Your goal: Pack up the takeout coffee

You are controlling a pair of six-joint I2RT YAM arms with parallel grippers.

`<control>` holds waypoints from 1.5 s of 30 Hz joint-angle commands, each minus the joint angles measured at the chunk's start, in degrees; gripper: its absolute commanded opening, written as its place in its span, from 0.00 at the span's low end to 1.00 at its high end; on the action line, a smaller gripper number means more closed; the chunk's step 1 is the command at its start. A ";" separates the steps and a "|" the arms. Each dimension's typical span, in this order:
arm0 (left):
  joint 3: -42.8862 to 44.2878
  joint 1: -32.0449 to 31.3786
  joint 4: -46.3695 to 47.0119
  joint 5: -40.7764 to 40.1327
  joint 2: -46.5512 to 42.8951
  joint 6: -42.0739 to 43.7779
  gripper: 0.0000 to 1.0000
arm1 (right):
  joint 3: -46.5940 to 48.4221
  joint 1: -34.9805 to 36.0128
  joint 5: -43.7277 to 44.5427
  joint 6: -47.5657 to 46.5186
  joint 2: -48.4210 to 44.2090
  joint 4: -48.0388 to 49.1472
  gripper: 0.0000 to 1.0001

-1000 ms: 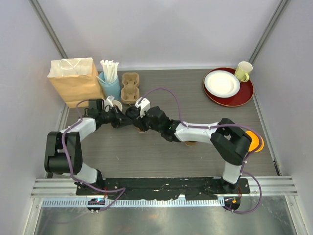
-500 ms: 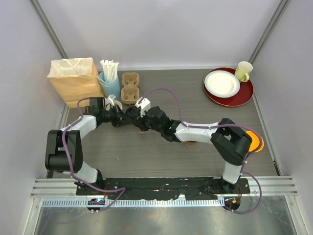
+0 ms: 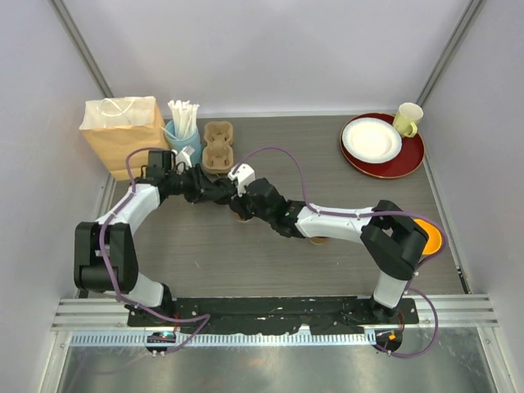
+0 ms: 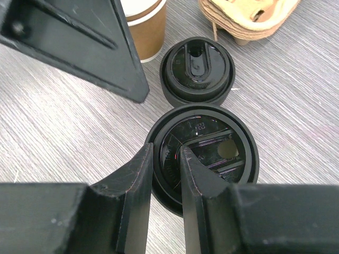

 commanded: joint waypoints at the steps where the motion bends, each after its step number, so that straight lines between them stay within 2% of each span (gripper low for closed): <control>1: 5.14 0.10 -3.15 2.57 -2.04 3.66 0.31 | -3.31 -1.10 4.08 -0.73 0.51 -15.62 0.17; 12: 15.06 0.10 -12.55 1.87 -6.61 14.73 0.33 | -5.24 -8.83 6.45 -1.08 -1.25 -15.45 0.17; 17: 18.41 0.10 -16.85 -1.81 -8.37 21.40 0.43 | -5.94 -14.35 6.37 -1.08 -1.87 -14.48 0.16; 23: 19.90 0.45 -17.92 -6.30 -10.21 25.02 0.57 | -5.33 -20.34 4.96 -1.25 -1.43 -12.37 0.16; 31: 22.63 1.77 -20.64 -7.97 -10.57 27.57 0.62 | -3.40 -23.78 3.90 -3.27 -0.99 -12.28 0.18; 35: 23.07 2.39 -21.00 -8.06 -10.74 27.83 0.63 | -2.26 -23.69 3.64 -4.15 -2.30 -12.90 0.28; 36: 23.07 2.48 -21.08 -7.97 -10.83 27.92 0.63 | -2.08 -23.78 3.64 -4.42 -2.57 -13.07 0.34; 38: 23.08 2.65 -21.00 -7.97 -10.74 28.01 0.63 | -1.73 -23.60 4.08 -4.68 -3.19 -13.51 0.38; 39: 23.07 2.65 -21.17 -7.97 -10.74 28.10 0.63 | -1.64 -23.69 4.43 -5.03 -4.06 -13.60 0.43; 45: 23.87 2.74 -21.17 -7.54 -9.95 28.71 0.64 | 0.11 -23.69 3.82 -7.14 -6.44 -13.87 0.54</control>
